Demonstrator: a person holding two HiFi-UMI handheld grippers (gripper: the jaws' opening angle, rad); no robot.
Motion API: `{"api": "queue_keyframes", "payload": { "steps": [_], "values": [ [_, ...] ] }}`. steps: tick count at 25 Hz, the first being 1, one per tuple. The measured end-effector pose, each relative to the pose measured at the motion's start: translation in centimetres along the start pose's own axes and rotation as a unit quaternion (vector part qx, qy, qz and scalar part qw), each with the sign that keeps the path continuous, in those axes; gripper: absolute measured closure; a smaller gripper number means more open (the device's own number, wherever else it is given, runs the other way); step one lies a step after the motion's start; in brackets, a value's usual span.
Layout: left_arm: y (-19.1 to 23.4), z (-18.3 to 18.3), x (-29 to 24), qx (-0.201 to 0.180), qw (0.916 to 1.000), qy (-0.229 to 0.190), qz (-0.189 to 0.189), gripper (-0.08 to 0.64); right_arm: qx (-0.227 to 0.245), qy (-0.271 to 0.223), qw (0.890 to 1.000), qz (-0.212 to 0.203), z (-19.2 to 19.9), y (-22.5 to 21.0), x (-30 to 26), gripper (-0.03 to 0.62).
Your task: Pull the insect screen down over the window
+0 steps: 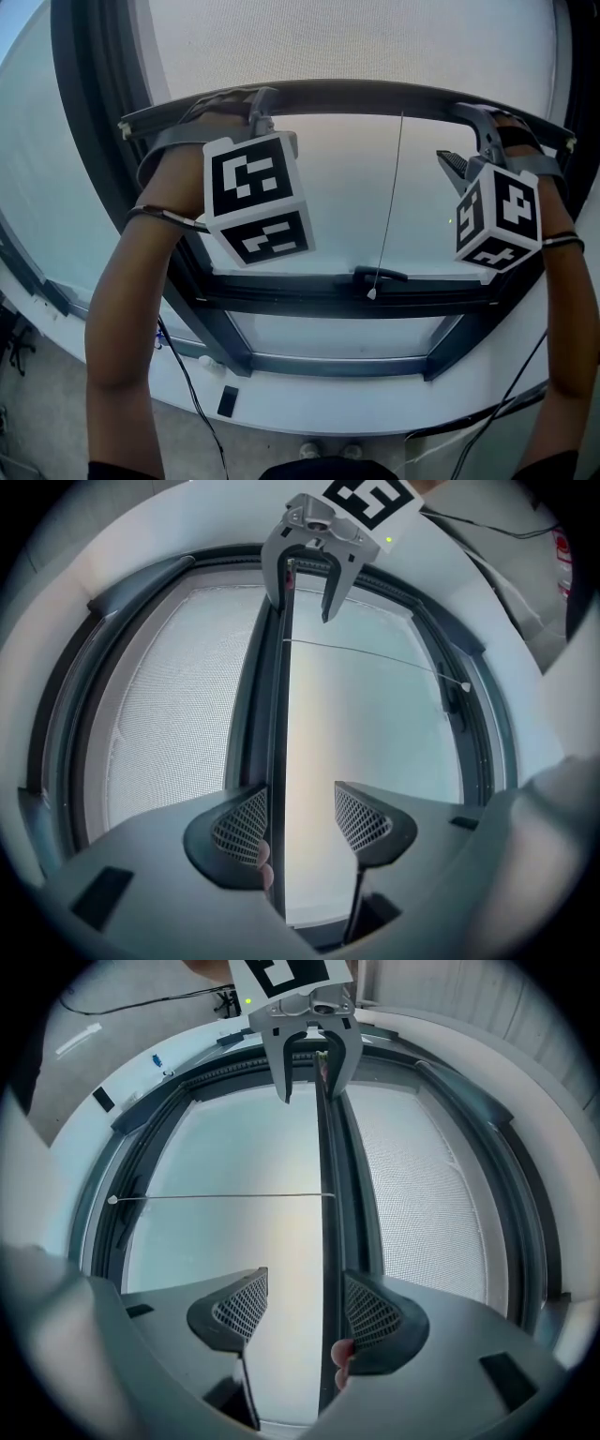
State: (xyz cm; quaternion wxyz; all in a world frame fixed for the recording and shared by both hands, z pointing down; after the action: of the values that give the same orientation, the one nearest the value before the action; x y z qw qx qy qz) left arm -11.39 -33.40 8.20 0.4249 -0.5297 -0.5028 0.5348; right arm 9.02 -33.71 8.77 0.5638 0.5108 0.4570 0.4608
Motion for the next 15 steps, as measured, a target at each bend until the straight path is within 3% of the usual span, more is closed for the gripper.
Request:
{"api": "queue_keyframes", "payload": {
  "steps": [9,15],
  "values": [
    [-3.9,-0.4,-0.7,-0.003,0.9992,-0.004,0.04,0.334,-0.004,0.0,0.999,-0.048,0.4,3.8,-0.3,0.353],
    [-7.3,-0.9,-1.8,-0.005,0.9998,0.011,0.014,0.334,-0.004,-0.006,0.999,-0.044,1.0,7.1,-1.0,0.353]
  ]
}}
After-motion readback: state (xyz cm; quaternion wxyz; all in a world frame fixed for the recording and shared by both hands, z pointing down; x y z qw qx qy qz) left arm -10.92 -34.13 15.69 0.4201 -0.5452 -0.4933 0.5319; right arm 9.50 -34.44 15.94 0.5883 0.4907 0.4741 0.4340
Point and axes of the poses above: the fingertips, and each gripper's own axes: x backward along the fingers, y to its left, z out of its underside, the point moved 7 cm from there along x, backward along the fingers, and after that the axes turned 6 degrees about -x, right-handed, at the moved point
